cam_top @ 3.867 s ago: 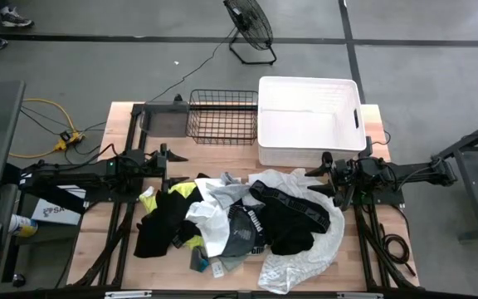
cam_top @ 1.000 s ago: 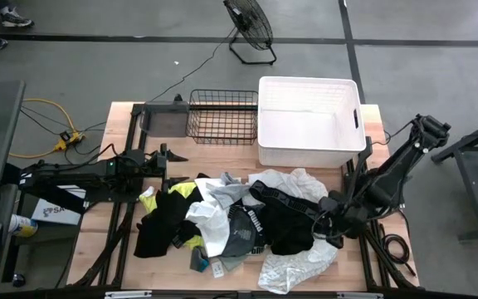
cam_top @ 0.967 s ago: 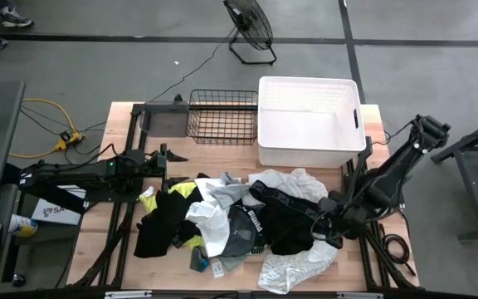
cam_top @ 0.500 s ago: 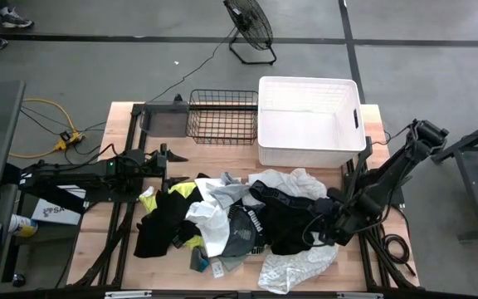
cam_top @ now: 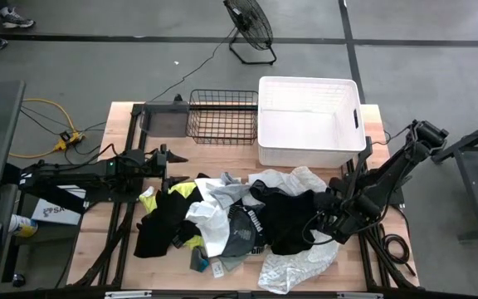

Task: Pick & Place Cloths
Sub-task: Put the black underwear into the wire basket

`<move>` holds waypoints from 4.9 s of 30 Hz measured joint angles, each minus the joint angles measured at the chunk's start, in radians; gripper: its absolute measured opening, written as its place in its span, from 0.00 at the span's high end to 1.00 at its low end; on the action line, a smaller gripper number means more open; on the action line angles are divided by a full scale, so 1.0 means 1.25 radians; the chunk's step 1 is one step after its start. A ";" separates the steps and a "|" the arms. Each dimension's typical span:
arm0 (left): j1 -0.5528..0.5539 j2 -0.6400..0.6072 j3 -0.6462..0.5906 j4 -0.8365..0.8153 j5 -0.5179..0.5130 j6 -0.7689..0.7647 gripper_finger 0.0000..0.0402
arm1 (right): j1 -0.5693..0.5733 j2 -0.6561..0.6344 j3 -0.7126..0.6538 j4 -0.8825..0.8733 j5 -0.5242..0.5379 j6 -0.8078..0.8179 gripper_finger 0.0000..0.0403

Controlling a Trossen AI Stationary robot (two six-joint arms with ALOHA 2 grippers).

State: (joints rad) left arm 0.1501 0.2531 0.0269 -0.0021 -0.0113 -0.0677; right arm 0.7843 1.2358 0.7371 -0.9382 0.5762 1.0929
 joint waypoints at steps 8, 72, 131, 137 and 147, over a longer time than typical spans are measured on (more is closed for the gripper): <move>0.000 0.000 0.000 0.000 0.000 -0.001 0.20 | -0.041 0.000 0.000 0.012 -0.007 -0.040 0.64; 0.000 0.615 0.726 0.121 -0.114 0.286 0.20 | -0.808 0.108 0.413 1.267 -0.427 -0.969 0.99; 0.001 0.688 0.749 0.123 -0.447 0.335 0.99 | -0.860 0.202 0.643 0.747 -0.451 -0.868 0.77; 0.056 0.689 0.749 0.106 -0.471 0.429 0.99 | -0.858 0.114 0.643 0.514 -0.339 -0.878 0.52; 0.240 0.714 0.749 0.098 -0.234 0.495 0.99 | -0.858 0.033 0.643 0.263 -0.338 -0.847 0.43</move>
State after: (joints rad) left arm 0.4495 1.1456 0.9638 0.1208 -0.3033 0.5515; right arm -0.2879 1.2768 1.5414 -0.6095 0.1532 0.0342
